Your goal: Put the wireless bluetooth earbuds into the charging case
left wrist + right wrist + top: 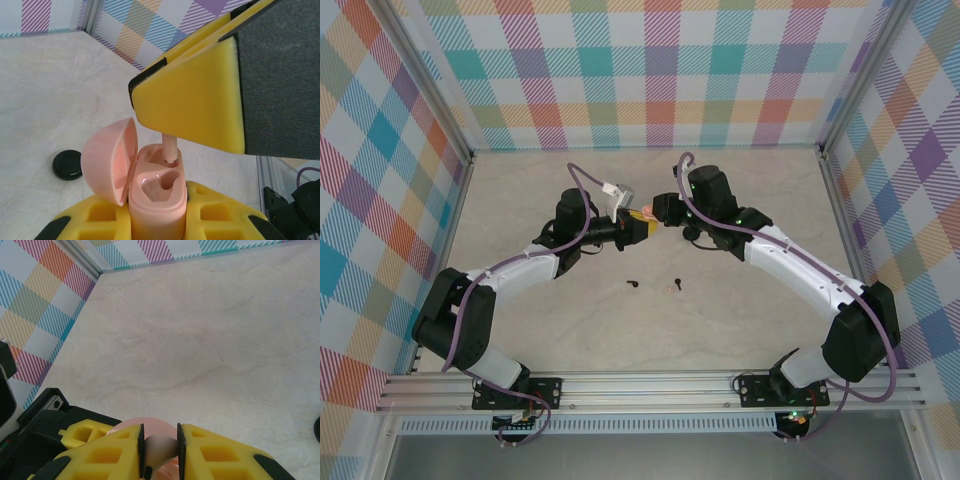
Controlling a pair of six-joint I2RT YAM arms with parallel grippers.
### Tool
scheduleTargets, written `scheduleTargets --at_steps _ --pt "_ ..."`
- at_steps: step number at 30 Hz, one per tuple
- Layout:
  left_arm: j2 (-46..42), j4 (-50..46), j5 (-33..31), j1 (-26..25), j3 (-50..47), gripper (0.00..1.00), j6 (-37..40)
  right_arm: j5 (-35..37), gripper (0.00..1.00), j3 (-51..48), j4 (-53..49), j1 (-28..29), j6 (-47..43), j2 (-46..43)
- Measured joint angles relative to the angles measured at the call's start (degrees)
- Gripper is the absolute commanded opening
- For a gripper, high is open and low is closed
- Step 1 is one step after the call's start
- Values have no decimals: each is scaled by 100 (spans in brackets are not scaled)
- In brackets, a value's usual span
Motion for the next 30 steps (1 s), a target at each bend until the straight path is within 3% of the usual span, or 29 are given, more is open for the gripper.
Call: scheduleTargets --at_steps 17,25,30 --pt "44 -2 -22 -2 44 7 -20 22 27 -94 -2 66 -4 2" --pt "44 -2 -66 -2 44 6 -15 20 34 -96 -59 85 -15 2" --pt "44 -28 -92 -2 66 6 11 39 44 -96 -151 85 -28 0"
